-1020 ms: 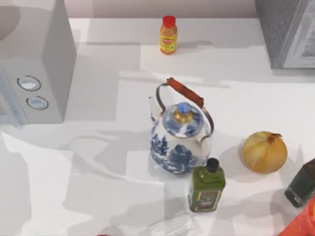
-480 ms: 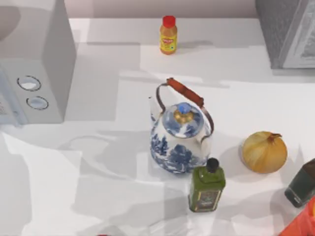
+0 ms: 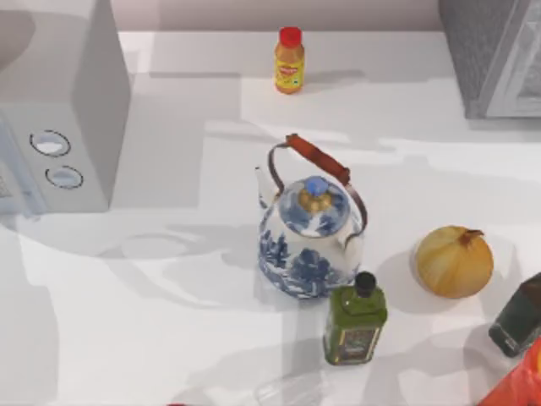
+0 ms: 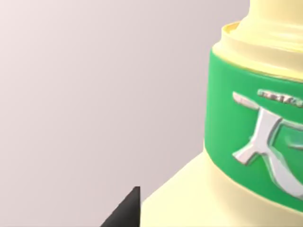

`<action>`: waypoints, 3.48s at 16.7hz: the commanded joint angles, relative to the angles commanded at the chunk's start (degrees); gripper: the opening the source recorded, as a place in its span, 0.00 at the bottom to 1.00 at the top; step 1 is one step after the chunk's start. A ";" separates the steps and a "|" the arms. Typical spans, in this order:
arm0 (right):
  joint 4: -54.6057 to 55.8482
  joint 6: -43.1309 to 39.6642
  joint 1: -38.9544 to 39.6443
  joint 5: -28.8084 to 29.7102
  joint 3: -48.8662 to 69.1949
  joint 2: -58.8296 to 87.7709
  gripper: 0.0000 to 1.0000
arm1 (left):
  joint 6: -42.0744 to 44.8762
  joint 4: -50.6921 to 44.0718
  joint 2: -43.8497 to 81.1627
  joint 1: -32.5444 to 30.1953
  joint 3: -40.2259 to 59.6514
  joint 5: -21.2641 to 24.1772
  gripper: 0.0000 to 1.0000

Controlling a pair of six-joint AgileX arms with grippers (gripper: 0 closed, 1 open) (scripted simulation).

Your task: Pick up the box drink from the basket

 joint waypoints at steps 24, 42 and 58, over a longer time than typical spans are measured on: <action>0.00 0.00 0.00 0.00 0.00 0.00 1.00 | -0.88 -10.99 -28.97 -7.81 -24.50 -10.03 0.00; 0.00 0.00 0.00 0.00 0.00 0.00 1.00 | -1.73 -7.20 -82.53 -20.34 -82.46 -23.66 0.00; 0.00 0.00 0.00 0.00 0.00 0.00 1.00 | 1.77 33.44 -34.64 -56.63 -71.45 -69.57 0.00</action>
